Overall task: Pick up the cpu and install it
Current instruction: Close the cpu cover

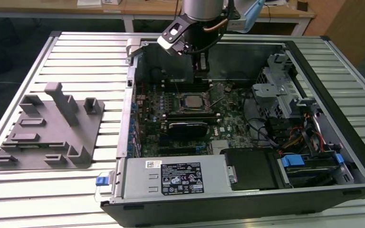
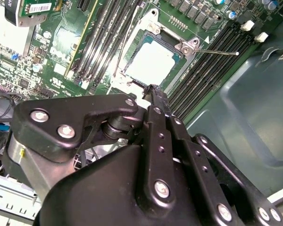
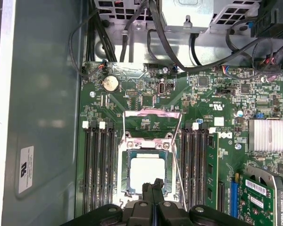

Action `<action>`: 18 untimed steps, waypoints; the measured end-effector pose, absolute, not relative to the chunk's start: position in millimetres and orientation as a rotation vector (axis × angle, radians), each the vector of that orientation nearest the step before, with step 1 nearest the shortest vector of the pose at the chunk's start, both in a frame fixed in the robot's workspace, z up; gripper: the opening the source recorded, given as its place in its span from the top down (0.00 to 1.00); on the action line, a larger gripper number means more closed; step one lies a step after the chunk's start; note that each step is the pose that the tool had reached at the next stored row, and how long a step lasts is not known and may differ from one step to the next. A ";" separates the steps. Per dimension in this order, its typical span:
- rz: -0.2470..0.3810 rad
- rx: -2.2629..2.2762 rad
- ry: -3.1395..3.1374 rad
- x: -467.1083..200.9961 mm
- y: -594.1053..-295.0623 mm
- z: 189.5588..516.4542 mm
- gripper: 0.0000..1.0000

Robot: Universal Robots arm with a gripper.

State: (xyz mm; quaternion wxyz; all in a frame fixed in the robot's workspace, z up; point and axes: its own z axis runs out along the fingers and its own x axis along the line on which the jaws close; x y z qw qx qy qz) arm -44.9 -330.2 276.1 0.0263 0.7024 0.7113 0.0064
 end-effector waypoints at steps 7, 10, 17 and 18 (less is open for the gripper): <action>0.020 2.170 2.198 -43.2 -330.2 276.0 0.89; 0.020 2.170 2.198 -41.5 -330.2 276.1 0.89; 0.020 2.171 2.198 -36.3 -330.2 276.0 0.89; 0.020 2.171 2.198 -35.6 -330.2 276.0 0.89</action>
